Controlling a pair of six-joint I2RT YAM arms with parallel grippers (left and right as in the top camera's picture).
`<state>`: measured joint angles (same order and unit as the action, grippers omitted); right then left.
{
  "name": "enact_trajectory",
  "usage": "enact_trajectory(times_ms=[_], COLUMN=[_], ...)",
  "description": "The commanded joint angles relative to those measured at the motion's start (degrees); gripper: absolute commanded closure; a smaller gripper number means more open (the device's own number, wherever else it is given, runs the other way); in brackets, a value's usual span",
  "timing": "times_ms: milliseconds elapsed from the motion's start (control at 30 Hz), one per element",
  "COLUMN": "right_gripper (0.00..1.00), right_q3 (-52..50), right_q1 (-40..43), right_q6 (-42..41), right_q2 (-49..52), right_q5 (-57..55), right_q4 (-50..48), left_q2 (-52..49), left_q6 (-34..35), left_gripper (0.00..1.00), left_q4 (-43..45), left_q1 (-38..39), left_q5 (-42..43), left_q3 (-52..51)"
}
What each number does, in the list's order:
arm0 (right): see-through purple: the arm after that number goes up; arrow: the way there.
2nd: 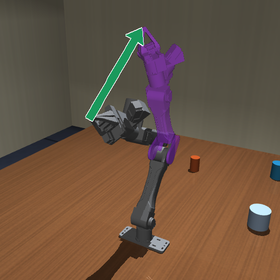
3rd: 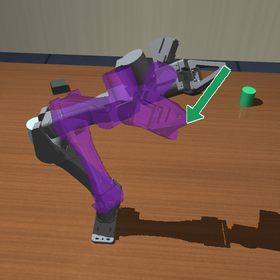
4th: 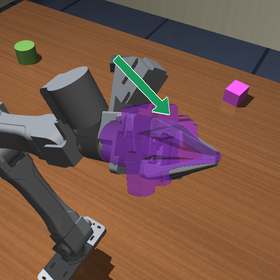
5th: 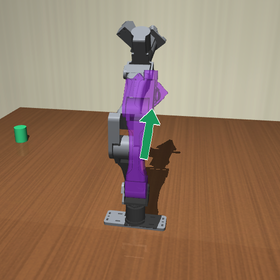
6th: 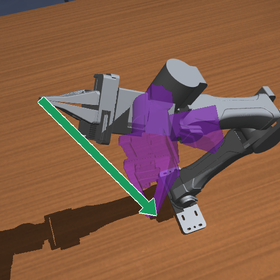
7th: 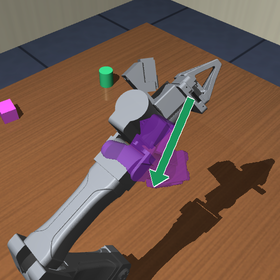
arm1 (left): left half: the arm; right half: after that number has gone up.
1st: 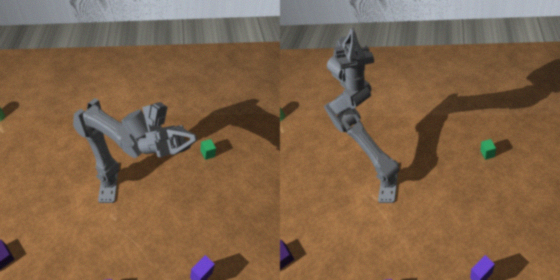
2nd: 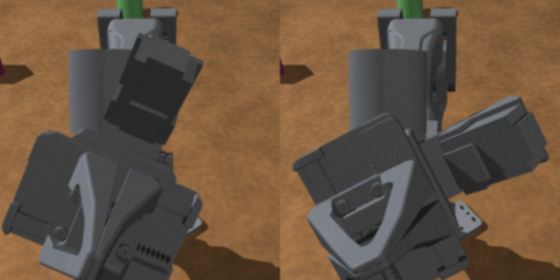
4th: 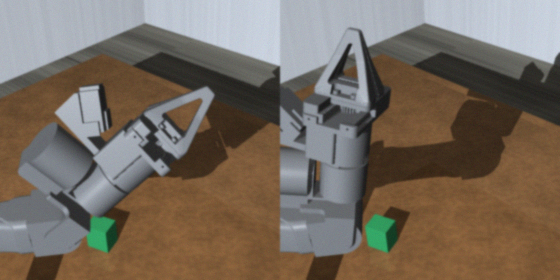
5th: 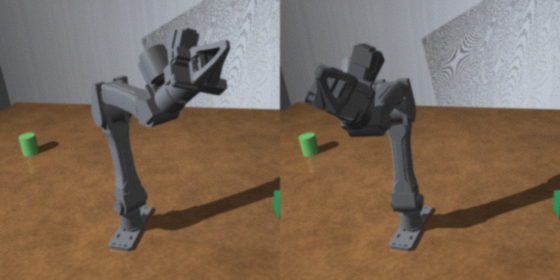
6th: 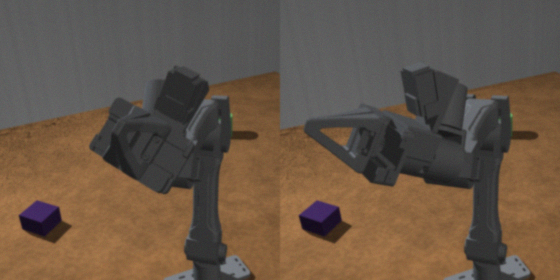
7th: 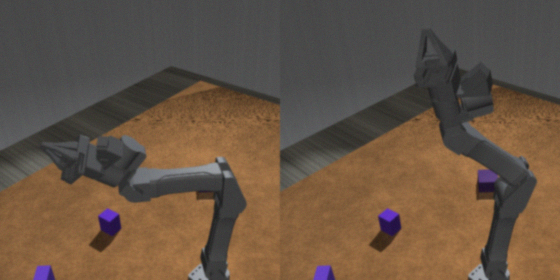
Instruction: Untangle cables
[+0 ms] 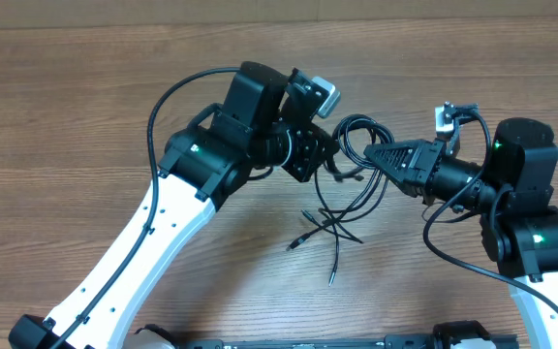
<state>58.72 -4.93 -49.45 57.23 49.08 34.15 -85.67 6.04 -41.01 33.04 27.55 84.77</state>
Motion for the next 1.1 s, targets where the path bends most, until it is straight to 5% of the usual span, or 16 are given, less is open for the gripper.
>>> enact_trajectory(times_ms=[0,233,667,1067], right_gripper=[0.96,0.96,0.96,0.96], right_q3=[0.55,0.55,0.55,0.55], right_q1=[-0.22,-0.22,-0.22,-0.22], right_q6=[-0.28,0.09,10.95,14.69], right_q2=[0.11,0.85,1.4,1.4], right_q5=[1.07,1.16,-1.53,-8.13], right_q4=[-0.66,0.07,6.78,12.68], left_q2=[-0.22,-0.22,-0.11,-0.09], left_q6=[0.39,0.35,0.44,0.42], left_gripper=[0.87,0.95,0.96,0.96], left_q4=[0.48,0.55,0.81,3.69], left_q1=[0.85,0.85,-0.37,-4.46], left_q5=[0.52,0.33,1.81,18.95], left_q3=[0.79,0.79,0.79,0.81])
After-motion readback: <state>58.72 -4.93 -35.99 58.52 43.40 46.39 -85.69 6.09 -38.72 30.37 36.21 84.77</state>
